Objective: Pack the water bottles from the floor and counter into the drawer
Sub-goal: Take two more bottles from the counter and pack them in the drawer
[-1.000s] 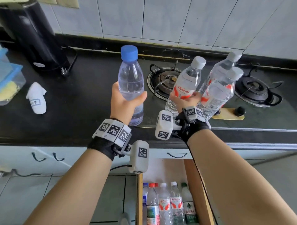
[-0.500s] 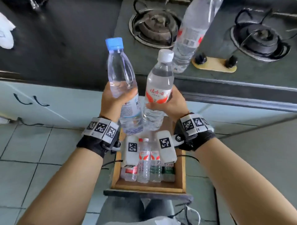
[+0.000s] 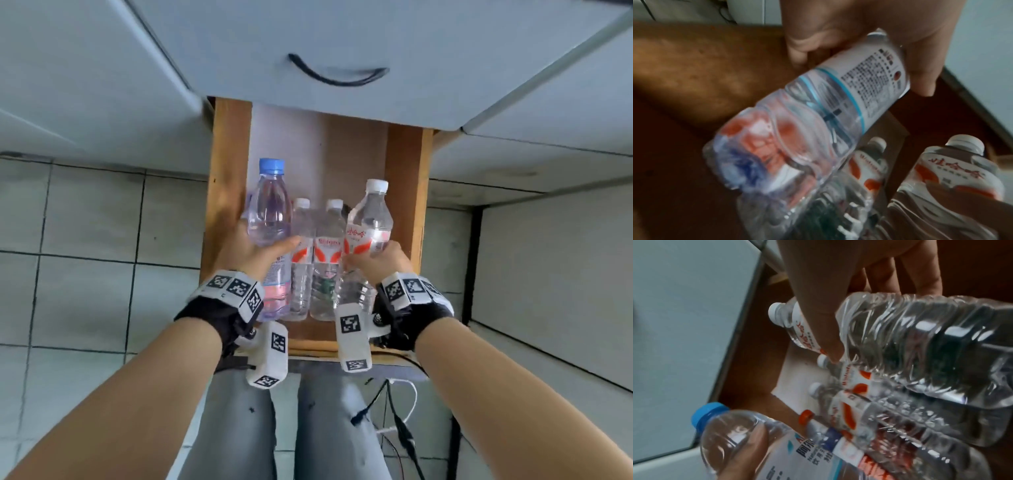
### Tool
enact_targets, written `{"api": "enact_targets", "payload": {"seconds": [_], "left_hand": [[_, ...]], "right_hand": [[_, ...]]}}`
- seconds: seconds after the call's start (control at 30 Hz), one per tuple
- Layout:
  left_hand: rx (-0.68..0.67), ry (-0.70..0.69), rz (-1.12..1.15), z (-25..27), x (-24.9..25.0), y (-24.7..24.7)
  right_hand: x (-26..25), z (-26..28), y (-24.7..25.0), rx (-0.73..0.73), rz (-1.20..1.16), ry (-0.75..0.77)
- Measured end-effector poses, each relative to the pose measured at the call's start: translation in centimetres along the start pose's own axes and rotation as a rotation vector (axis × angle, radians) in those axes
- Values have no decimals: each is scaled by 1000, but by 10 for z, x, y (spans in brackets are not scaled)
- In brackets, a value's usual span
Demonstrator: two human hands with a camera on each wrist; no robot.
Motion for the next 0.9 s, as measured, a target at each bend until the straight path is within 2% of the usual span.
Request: {"api": "enact_targets", "payload": {"seconds": [0.13, 0.3, 0.4, 0.63, 0.73, 0.8, 0.9], "left_hand": [[-51, 152, -209, -18, -33, -19], [45, 124, -330, -24, -30, -23], [75, 211, -449, -24, -36, -16], [56, 215, -448, -19, -24, -9], [66, 95, -293, -12, 5, 3], [22, -19, -190, -1, 42, 7], [-163, -129, -29, 32, 112, 3]], "right_hand": [[21, -22, -12, 46, 67, -71], [28, -31, -17, 43, 128, -101], [30, -36, -21, 18, 168, -125], [21, -29, -16, -4, 205, -123], [0, -9, -1, 28, 114, -53], [-27, 15, 11, -13, 15, 51], [-69, 61, 53, 7, -165, 236]]}}
Point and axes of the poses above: each hand's wrist, its own z-axis away from the middle knuckle, its own y-axis out of the back of the hand, x = y × z, the point moved 10 cm from there along -z, towards the middle knuckle, and after that the axes turned 4 degrees about -x, right-handed, at the moved point
